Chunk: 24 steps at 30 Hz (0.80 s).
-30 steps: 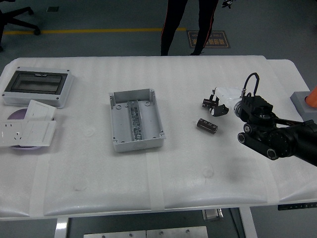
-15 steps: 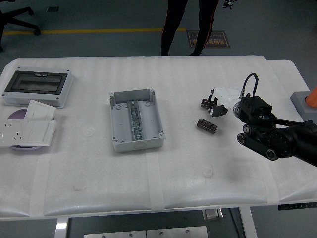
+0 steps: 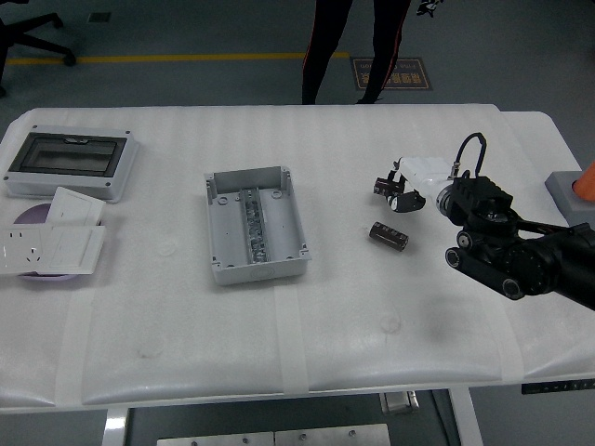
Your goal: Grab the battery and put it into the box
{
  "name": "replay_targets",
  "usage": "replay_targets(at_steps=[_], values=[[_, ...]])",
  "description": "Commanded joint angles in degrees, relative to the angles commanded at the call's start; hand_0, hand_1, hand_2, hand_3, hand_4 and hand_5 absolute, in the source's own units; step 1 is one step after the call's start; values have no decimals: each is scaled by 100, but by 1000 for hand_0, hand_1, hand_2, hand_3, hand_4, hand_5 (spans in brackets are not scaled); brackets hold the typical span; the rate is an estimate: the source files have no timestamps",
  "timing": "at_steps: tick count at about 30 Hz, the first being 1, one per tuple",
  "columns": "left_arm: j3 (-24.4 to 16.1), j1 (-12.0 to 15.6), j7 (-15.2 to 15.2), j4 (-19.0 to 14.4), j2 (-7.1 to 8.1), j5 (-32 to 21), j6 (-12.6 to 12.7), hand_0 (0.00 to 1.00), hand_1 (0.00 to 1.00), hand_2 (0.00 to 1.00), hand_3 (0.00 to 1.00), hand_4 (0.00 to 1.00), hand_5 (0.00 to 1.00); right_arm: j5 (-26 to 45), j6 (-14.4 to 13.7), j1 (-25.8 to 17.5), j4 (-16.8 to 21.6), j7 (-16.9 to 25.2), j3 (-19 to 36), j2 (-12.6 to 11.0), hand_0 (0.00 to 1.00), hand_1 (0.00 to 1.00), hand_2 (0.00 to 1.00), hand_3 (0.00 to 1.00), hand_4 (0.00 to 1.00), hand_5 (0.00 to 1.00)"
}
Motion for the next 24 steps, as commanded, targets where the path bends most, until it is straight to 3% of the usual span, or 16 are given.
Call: replay_targets(at_steps=[8, 17, 24], values=[[-5, -2, -14, 9, -11, -13, 13, 418, 608, 571, 376, 471, 439, -267, -66, -97, 935, -139, 777, -20, 221, 388, 506, 644, 559, 301], [-71, 55, 45, 12, -11, 18, 5, 417, 609, 576, 376, 470, 438, -426, -317, -543, 2141, -182, 1000, 519, 224, 390, 495, 642, 577, 317], [-149, 93, 112, 5, -4, 61, -1, 416, 609, 575, 376, 470, 436, -817, -461, -817, 2344, -184, 874, 814, 226, 390, 494, 640, 611, 344]])
